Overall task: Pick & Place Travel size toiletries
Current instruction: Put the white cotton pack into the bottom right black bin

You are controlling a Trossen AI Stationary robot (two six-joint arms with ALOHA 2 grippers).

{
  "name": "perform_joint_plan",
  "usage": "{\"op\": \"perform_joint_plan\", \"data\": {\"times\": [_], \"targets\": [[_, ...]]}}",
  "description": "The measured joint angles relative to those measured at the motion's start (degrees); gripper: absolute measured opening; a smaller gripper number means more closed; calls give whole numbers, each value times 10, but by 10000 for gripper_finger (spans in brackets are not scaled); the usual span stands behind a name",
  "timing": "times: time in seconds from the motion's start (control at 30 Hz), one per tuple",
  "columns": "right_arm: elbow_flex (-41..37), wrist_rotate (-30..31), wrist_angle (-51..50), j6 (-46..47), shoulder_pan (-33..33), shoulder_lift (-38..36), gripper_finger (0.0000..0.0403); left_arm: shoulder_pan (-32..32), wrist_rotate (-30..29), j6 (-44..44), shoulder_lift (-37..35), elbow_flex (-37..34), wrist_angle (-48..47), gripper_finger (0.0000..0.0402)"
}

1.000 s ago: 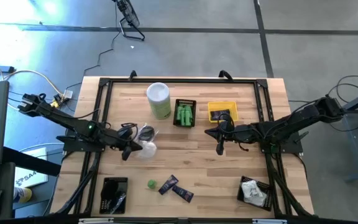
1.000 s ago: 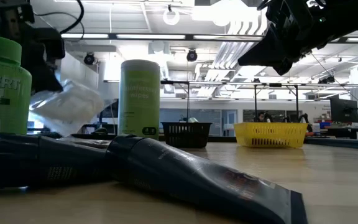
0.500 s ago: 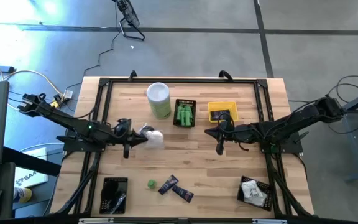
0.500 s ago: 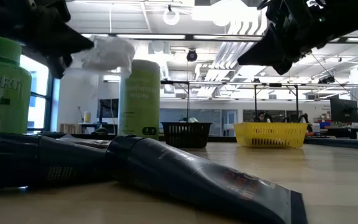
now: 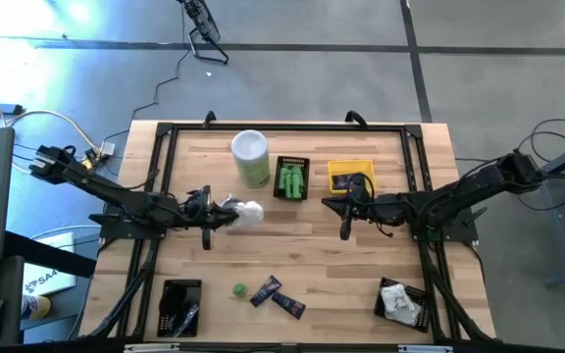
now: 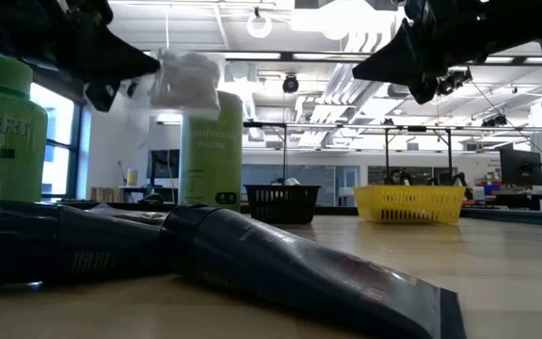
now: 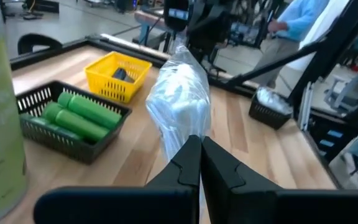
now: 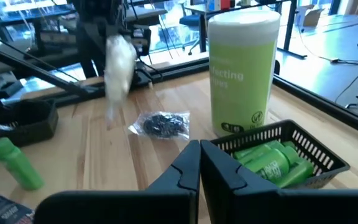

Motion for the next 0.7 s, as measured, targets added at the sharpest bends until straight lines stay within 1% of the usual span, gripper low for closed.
{"op": "perform_joint_plan", "data": {"times": [0.13, 0.2, 0.3, 0.4, 0.57, 0.7], "targets": [[0, 0, 15, 1, 0, 0, 3, 17, 8, 0, 76, 0, 77, 0], [0, 0, 20, 1, 0, 0, 3, 33, 31, 10, 109, 0, 116, 0], [0, 0, 21, 5, 0, 0, 3, 73, 101, 34, 148, 3, 168, 0], [0, -2, 21, 9, 0, 0, 3, 114, 176, 49, 167, 22, 179, 0], [0, -2, 20, 48, 0, 6, 3, 181, 271, 90, 170, 51, 176, 0], [0, -2, 26, 70, 0, 17, 3, 237, 373, 92, 164, 75, 166, 0]]}}
